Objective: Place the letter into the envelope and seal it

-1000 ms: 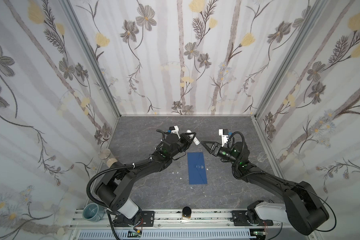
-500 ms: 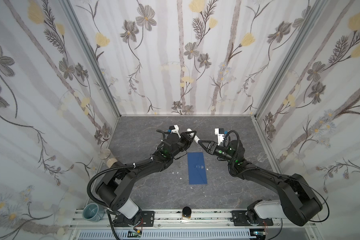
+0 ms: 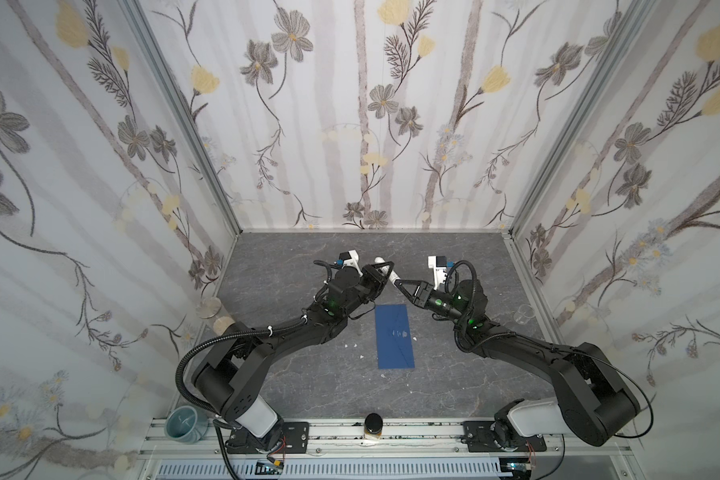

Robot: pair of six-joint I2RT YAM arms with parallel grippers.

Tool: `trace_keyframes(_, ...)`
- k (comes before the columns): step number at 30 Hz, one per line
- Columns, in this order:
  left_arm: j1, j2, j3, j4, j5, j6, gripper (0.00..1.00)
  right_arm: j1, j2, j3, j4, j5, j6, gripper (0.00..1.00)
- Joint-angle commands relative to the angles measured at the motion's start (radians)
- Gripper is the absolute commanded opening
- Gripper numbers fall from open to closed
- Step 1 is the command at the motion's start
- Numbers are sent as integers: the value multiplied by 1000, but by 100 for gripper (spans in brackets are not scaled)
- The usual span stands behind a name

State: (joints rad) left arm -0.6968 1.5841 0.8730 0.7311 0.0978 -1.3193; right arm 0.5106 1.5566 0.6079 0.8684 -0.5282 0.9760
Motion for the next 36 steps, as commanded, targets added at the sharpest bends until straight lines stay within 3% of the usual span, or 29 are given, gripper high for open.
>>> trace_keyframes(1, -1, 5, 10, 54, -1, -1, 0, 1, 6, 9, 41, 1, 10, 26)
trace_keyframes(13, -16, 6, -5, 51, -4, -2, 0, 9, -29, 31, -123, 57, -78, 15)
trace_keyframes(21, -18, -15, -34, 42, 12, -27, 0, 77, -106, 132, -506, 297, -361, 12)
trace_keyframes(36, -19, -55, -58, -22, 75, -34, 0, 223, -159, 227, -749, 662, -717, 11)
